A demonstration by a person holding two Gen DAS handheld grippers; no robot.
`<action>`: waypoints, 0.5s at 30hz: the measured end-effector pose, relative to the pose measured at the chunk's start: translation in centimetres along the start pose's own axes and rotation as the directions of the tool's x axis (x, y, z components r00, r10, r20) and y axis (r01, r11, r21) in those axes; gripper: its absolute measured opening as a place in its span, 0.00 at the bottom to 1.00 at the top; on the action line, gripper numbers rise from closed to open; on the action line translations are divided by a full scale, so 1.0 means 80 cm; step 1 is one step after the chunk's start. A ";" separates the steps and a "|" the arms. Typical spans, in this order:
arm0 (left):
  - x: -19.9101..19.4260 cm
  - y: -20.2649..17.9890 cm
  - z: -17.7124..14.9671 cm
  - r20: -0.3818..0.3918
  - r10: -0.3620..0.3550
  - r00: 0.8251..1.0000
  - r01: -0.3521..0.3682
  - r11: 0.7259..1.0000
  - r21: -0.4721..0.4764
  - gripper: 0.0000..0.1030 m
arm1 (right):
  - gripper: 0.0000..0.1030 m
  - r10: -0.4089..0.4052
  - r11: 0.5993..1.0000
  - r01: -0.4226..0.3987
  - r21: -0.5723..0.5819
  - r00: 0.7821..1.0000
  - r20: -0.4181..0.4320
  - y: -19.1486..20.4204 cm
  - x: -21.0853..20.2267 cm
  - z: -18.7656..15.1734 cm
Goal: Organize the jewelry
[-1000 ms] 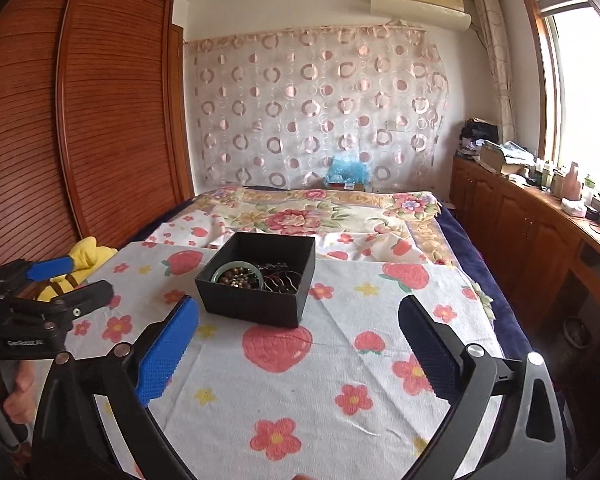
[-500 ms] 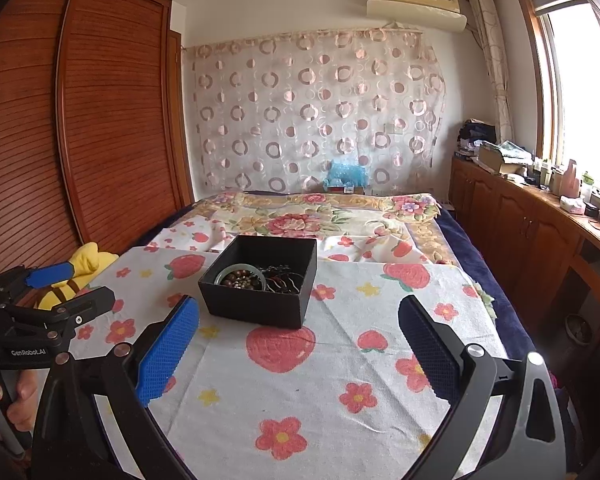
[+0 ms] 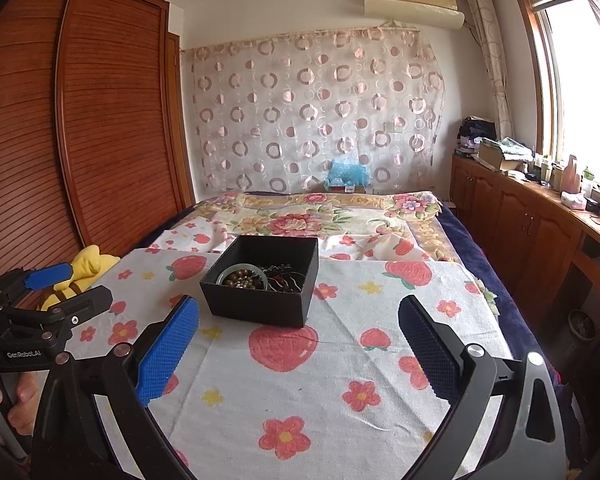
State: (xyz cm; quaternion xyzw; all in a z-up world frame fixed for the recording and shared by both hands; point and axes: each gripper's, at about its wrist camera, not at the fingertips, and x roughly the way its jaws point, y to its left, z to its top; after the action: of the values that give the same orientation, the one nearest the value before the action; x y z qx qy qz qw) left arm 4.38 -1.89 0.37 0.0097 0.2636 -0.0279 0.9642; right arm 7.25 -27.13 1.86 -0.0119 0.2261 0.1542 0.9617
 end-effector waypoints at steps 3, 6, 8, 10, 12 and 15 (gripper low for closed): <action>-0.004 -0.003 0.002 0.008 0.004 1.000 -0.004 1.000 0.003 0.92 | 0.98 -0.004 1.000 0.004 0.000 1.000 0.003 0.004 -0.001 0.000; -0.010 -0.007 0.004 0.018 0.005 1.000 -0.005 1.000 0.001 0.92 | 0.98 -0.003 1.000 0.003 0.003 1.000 0.004 0.008 -0.001 0.000; -0.015 -0.006 0.003 0.024 0.006 1.000 -0.006 1.000 -0.001 0.92 | 0.98 -0.005 1.000 0.005 0.000 1.000 0.006 0.009 -0.001 0.000; -0.017 -0.006 0.004 0.027 0.007 1.000 -0.007 1.000 0.000 0.92 | 0.98 -0.002 1.000 0.002 0.002 1.000 0.006 0.004 -0.002 0.000; -0.017 -0.006 0.004 0.027 0.007 1.000 -0.007 1.000 0.001 0.92 | 0.98 -0.003 1.000 0.003 0.002 1.000 0.006 0.004 -0.002 0.000; -0.017 -0.006 0.003 0.026 0.006 1.000 -0.006 1.000 0.001 0.92 | 0.98 -0.002 1.000 0.002 0.002 1.000 0.006 0.004 -0.002 -0.001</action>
State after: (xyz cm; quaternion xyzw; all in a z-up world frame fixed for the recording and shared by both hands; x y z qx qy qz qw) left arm 3.31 -2.29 1.28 0.0105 0.2508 -0.0251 0.9676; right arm 7.01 -26.86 1.90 -0.0107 0.2235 0.1529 0.9626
